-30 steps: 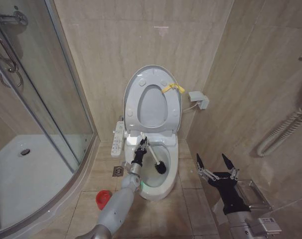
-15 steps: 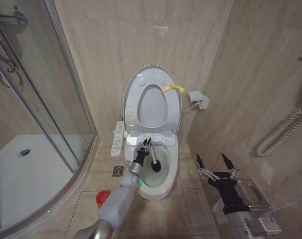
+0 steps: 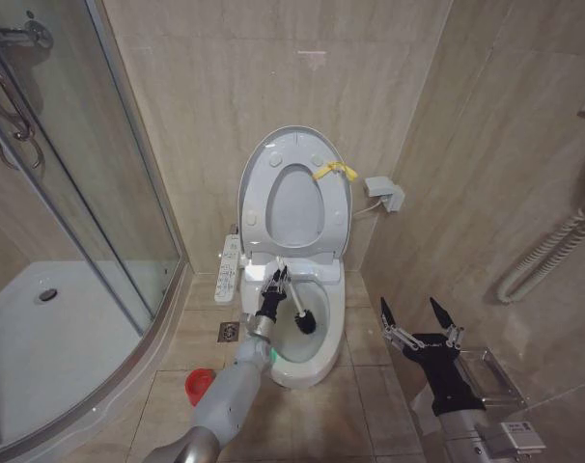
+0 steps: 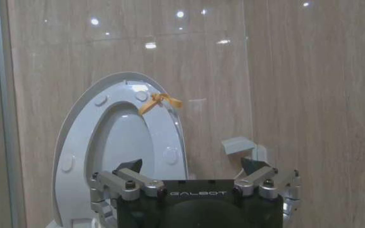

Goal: Open the toilet lid, clean the toilet bowl with a toilet brush, close the toilet lid, and flush.

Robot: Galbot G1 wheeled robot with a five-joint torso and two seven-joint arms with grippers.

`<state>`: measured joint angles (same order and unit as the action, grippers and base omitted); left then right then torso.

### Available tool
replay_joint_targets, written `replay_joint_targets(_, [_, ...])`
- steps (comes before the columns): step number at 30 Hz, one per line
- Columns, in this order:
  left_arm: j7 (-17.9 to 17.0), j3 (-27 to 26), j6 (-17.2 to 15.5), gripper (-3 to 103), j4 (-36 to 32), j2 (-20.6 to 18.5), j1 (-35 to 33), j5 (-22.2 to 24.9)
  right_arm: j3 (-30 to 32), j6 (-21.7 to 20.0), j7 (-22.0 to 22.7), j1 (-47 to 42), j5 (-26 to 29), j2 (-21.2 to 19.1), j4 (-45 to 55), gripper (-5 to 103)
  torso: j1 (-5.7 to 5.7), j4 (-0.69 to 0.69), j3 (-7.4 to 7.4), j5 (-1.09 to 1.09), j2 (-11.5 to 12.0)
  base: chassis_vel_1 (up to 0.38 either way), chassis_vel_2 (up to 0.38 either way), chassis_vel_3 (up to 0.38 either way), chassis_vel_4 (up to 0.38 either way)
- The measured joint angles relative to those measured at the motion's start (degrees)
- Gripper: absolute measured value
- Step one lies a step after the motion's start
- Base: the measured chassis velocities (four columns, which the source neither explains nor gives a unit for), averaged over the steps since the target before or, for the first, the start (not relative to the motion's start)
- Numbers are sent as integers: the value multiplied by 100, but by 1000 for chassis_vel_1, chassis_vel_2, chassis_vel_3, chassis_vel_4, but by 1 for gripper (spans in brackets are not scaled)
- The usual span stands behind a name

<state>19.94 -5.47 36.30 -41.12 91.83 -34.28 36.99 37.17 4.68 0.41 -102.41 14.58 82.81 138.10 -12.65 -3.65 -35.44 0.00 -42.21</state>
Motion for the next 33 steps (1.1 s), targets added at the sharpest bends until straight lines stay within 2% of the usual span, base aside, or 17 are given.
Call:
replay_joint_targets(2, [-102, -16, 20, 20, -96, 3, -52, -174, 0, 0, 0, 0, 0, 0, 0, 100, 0, -1, 0, -1, 0, 0, 0, 0, 0])
replay_joint_targets(5, [-136, 51, -82, 19, -371, -41, -155, -90, 0, 0, 0, 0, 0, 0, 0, 100, 0, -5, 0, -2, 0, 0, 0, 0, 0])
replay_joint_targets(8, [-317, 136, -292, 19, -928, -282, -394, -332, 0, 0, 0, 0, 0, 0, 0, 100, 0, -3, 0, -1, 0, 0, 0, 0, 0])
replay_joint_targets(9, [-317, 136, -292, 19, -928, -282, -394, -332, 0, 0, 0, 0, 0, 0, 0, 100, 0, -3, 0, -1, 0, 0, 0, 0, 0])
replay_joint_targets(12, [-505, 163, -353, 19, -1508, -646, -668, -799, 0, 0, 0, 0, 0, 0, 0, 100, 0, -1, 0, -2, 0, 0, 0, 0, 0])
replay_joint_targets(14, [-516, 168, -353, 19, -1700, -777, -767, -907, 0, 0, 1, 0, 0, 0, 0, 100, 0, -1, 0, -2, 0, 0, 0, 0, 0])
replay_joint_targets(16, [-483, 191, -366, 19, -2200, -1094, -1030, -1029, 0, 0, 0, 0, 0, 0, 0, 100, 0, -1, 0, -2, 0, 0, 0, 0, 0])
replay_joint_targets(17, [-483, 191, -366, 19, -2200, -1094, -1030, -1029, 0, 0, 0, 0, 0, 0, 0, 100, 0, -1, 0, -2, 0, 0, 0, 0, 0])
replay_joint_targets(21, [-105, 129, -339, 19, -3294, -1715, -1630, -1143, 0, 0, 0, 0, 0, 0, 0, 100, 0, -1, 0, -2, -1, 0, 0, 0, 0])
replay_joint_targets(22, [-105, 129, -339, 19, -3294, -1715, -1630, -1143, 0, 0, 0, 0, 0, 0, 0, 100, 0, -1, 0, -2, -1, 0, 0, 0, 0])
replay_joint_targets(25, [-25, 19, -207, 19, -4040, -2059, -1993, -1198, 0, 0, 0, 0, 0, 0, -1, 100, 1, -2, 1, -1, 0, 0, 0, 0, 0])
replay_joint_targets(26, [-25, 19, -207, 19, -4040, -2059, -1993, -1198, 0, 0, 0, 0, 0, 0, -1, 100, 1, -2, 1, -1, 0, 0, 0, 0, 0])
replay_joint_targets(33, [-23, -279, -120, 19, -5243, -2531, -2686, -1311, 0, 0, -1, 0, 0, 0, 0, 100, 0, -2, 0, -3, 0, 0, 0, 0, 0])
